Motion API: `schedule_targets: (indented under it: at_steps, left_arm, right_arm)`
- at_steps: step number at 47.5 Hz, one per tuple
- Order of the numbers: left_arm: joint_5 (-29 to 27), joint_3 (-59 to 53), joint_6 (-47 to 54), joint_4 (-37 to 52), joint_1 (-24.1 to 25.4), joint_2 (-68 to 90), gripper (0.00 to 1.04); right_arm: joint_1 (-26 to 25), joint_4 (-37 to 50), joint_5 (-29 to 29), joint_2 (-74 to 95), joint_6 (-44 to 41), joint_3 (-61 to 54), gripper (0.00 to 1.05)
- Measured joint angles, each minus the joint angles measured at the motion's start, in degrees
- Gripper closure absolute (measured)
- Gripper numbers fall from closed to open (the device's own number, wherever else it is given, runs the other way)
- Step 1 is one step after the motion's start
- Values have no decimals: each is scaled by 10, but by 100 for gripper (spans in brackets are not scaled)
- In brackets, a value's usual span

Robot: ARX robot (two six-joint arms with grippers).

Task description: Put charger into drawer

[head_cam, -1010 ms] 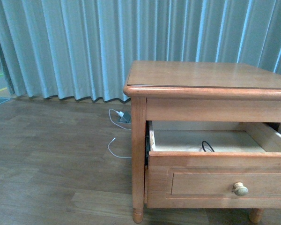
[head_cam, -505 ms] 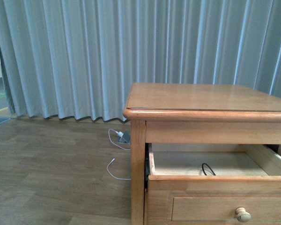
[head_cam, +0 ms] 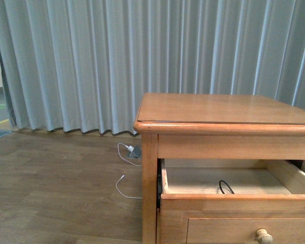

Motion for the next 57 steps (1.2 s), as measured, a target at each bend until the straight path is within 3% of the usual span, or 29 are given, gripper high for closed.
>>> schedule_targets:
  at_steps: [41, 44, 46, 48, 52, 57]
  left_arm:
    - [0, -45, 0, 7, 0, -44, 100]
    - [0, -45, 0, 7, 0, -44, 87]
    - [0, -45, 0, 7, 0, -44, 76]
    - [0, -45, 0, 7, 0, -44, 65]
    - [0, -45, 0, 7, 0, -44, 51]
    - [0, -45, 0, 7, 0, -44, 35]
  right_arm:
    - [0, 0, 0, 0, 0, 0, 8]
    - [2, -3, 9, 0, -3, 0, 8]
    - [17, -53, 66, 6, -12, 10, 8]
    - [25, -90, 87, 25, -21, 19, 8]
    - [23, -116, 56, 79, -23, 35, 8]
    - [12, -87, 13, 167, -30, 55, 8]
